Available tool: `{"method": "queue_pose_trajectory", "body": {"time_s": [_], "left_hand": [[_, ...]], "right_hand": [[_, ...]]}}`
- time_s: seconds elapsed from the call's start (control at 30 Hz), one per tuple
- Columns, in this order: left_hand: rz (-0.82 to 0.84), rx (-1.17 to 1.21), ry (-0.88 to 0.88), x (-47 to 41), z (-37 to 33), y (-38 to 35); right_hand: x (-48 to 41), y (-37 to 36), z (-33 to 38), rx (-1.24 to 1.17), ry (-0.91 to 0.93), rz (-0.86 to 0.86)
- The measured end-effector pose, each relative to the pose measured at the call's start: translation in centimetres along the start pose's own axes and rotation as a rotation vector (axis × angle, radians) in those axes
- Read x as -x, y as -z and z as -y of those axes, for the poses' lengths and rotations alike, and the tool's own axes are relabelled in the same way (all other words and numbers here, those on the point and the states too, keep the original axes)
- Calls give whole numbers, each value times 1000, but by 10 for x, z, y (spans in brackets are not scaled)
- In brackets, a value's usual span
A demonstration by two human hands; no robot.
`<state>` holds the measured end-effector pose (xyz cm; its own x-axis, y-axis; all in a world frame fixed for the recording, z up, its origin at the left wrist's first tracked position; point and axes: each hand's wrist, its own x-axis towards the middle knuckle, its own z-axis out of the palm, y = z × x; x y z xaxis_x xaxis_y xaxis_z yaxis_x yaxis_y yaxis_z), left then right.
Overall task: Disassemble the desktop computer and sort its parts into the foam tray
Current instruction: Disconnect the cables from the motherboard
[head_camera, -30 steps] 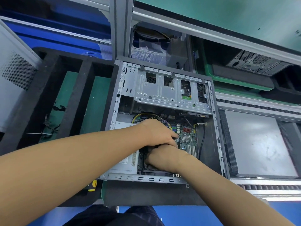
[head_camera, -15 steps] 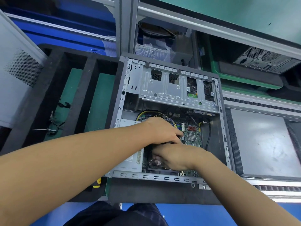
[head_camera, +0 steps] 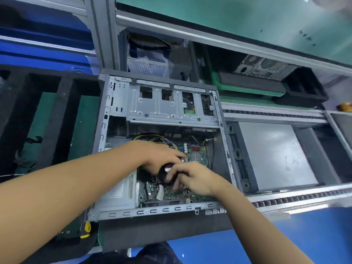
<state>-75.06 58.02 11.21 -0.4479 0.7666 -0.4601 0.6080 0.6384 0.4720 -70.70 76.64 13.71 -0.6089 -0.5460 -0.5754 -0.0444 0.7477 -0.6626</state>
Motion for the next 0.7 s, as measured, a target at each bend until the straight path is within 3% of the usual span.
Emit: {"method": "queue_pose_trajectory", "body": {"time_s": [0.1, 0.23, 0.7], "left_hand": [[-14, 48, 51, -7, -6, 2], [-156, 0, 109, -24, -12, -2], [-466, 159, 556, -115, -26, -16]], "right_hand": [[10, 6, -13, 32, -29, -73], [12, 4, -26, 177, -84, -107], [-9, 0, -40, 178, -296, 16]]}}
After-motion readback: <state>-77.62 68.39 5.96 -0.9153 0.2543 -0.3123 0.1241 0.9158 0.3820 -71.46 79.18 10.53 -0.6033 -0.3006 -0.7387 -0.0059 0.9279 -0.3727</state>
